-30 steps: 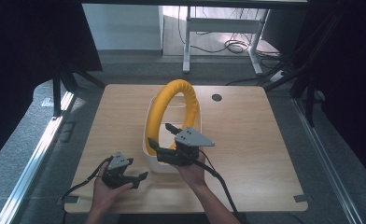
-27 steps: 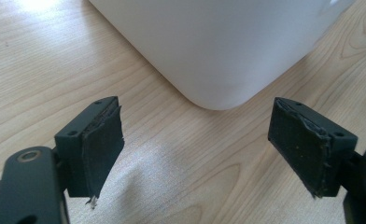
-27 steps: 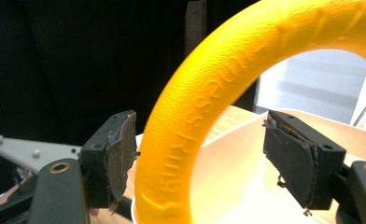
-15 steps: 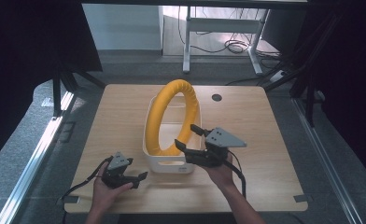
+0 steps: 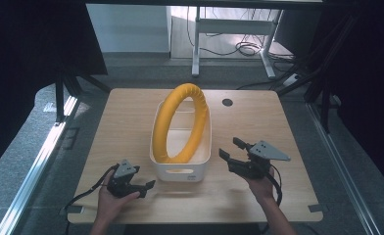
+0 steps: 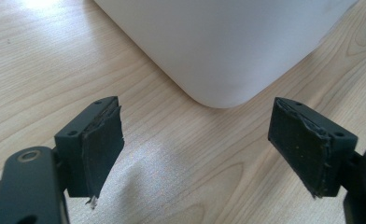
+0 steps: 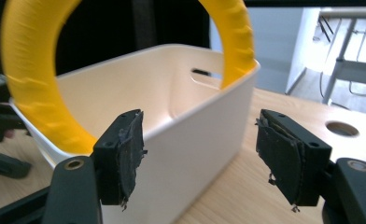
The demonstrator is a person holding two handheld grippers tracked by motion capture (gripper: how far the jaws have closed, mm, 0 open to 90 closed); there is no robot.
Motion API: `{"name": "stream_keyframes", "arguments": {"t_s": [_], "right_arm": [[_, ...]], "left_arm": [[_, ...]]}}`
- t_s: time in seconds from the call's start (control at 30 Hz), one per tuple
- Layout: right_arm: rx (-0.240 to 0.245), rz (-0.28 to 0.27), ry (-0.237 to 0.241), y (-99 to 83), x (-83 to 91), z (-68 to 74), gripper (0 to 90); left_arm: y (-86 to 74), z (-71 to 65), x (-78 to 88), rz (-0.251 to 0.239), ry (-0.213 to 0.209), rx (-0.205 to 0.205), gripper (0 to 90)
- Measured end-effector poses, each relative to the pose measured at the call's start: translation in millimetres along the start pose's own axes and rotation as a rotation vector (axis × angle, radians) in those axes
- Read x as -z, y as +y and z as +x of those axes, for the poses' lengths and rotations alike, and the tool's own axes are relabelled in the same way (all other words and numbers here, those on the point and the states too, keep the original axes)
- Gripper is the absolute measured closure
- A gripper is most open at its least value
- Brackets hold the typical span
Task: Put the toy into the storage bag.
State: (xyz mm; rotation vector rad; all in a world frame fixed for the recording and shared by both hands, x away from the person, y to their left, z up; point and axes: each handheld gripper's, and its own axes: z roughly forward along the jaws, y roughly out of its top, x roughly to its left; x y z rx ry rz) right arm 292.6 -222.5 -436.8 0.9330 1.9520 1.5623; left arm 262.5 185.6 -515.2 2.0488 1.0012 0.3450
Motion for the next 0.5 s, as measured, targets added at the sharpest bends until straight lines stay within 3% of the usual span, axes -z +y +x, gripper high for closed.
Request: {"name": "stream_keyframes", "arguments": {"t_s": [0.2, 0.5], "right_arm": [[-0.016, 0.000, -0.021, -4.2, 4.8, -8.7, 32.1], [0.020, 0.004, -0.016, -10.8, 6.0, -9.6, 32.1]], "left_arm": [[0.1, 0.1, 0.9, -0.005, 0.003, 0.001, 18.1], [-0.2, 0.0, -0.4, 0.001, 0.000, -0.003, 18.1]]}}
